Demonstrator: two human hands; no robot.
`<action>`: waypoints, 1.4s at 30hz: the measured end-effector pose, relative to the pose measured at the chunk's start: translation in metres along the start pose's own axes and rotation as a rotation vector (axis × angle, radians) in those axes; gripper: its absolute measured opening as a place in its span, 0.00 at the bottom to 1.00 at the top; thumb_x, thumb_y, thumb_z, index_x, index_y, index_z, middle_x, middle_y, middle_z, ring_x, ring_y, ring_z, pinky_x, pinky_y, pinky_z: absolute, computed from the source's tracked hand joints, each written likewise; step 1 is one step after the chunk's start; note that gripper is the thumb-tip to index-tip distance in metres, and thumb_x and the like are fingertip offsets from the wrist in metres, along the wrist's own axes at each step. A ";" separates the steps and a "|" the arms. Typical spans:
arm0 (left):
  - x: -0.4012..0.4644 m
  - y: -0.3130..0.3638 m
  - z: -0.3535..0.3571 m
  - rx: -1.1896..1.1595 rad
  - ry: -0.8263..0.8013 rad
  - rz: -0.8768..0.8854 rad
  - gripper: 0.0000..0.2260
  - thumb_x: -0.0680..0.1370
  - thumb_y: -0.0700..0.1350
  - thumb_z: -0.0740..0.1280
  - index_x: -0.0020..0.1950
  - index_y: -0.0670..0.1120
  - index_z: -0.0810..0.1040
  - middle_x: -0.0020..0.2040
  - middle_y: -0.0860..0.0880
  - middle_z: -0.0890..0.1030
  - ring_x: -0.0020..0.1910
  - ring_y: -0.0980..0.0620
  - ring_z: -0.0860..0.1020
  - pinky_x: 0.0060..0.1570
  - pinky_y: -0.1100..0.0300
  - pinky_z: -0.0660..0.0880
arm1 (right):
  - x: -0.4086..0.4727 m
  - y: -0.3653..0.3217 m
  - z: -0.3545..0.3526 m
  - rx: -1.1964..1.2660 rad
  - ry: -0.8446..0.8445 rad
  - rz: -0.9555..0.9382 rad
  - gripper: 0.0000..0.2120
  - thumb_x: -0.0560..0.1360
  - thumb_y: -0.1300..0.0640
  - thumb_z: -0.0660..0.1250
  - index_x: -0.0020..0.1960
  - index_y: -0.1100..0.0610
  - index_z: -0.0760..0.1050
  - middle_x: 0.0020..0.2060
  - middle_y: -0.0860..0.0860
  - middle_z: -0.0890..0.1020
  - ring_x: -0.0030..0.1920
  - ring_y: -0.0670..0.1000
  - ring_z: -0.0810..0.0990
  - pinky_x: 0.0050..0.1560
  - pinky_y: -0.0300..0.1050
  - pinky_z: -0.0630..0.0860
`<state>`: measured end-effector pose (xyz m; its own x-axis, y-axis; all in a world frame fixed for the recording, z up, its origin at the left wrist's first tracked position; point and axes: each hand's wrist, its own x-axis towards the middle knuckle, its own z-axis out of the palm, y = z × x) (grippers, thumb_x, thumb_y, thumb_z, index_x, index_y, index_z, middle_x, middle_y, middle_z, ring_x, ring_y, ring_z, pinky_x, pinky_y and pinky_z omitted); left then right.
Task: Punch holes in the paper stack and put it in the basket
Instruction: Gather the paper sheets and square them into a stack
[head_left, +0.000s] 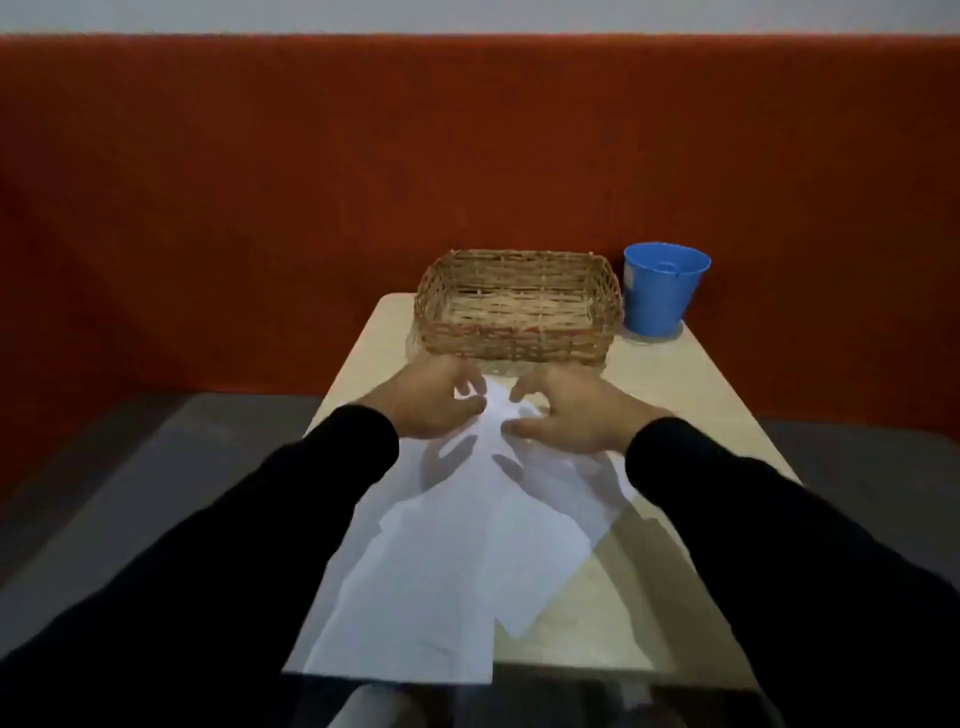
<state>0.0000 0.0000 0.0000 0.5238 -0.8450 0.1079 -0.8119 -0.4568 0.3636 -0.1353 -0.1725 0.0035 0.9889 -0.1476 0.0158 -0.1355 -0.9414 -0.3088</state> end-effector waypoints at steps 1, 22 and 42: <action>-0.013 -0.004 0.012 0.037 -0.053 -0.035 0.13 0.78 0.56 0.66 0.59 0.52 0.83 0.56 0.52 0.84 0.56 0.49 0.80 0.52 0.56 0.74 | -0.011 0.000 0.015 -0.004 -0.055 0.018 0.27 0.75 0.34 0.69 0.68 0.50 0.78 0.64 0.51 0.80 0.65 0.55 0.76 0.60 0.50 0.74; -0.050 -0.022 0.064 0.031 0.088 -0.072 0.23 0.77 0.59 0.61 0.69 0.54 0.78 0.72 0.51 0.75 0.72 0.49 0.69 0.68 0.47 0.66 | -0.036 0.017 0.075 -0.067 -0.033 0.048 0.42 0.73 0.24 0.46 0.81 0.44 0.61 0.84 0.52 0.58 0.84 0.56 0.53 0.81 0.54 0.52; -0.167 -0.057 0.015 0.059 0.063 -0.716 0.35 0.76 0.70 0.61 0.78 0.52 0.67 0.74 0.44 0.73 0.72 0.41 0.72 0.69 0.48 0.71 | -0.054 -0.030 0.075 -0.109 0.167 0.254 0.34 0.72 0.24 0.61 0.68 0.45 0.74 0.58 0.54 0.76 0.63 0.60 0.70 0.61 0.56 0.70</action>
<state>-0.0452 0.1625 -0.0525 0.9452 -0.3155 -0.0843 -0.2751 -0.9084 0.3147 -0.1797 -0.1135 -0.0591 0.9004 -0.4210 0.1096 -0.3912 -0.8938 -0.2194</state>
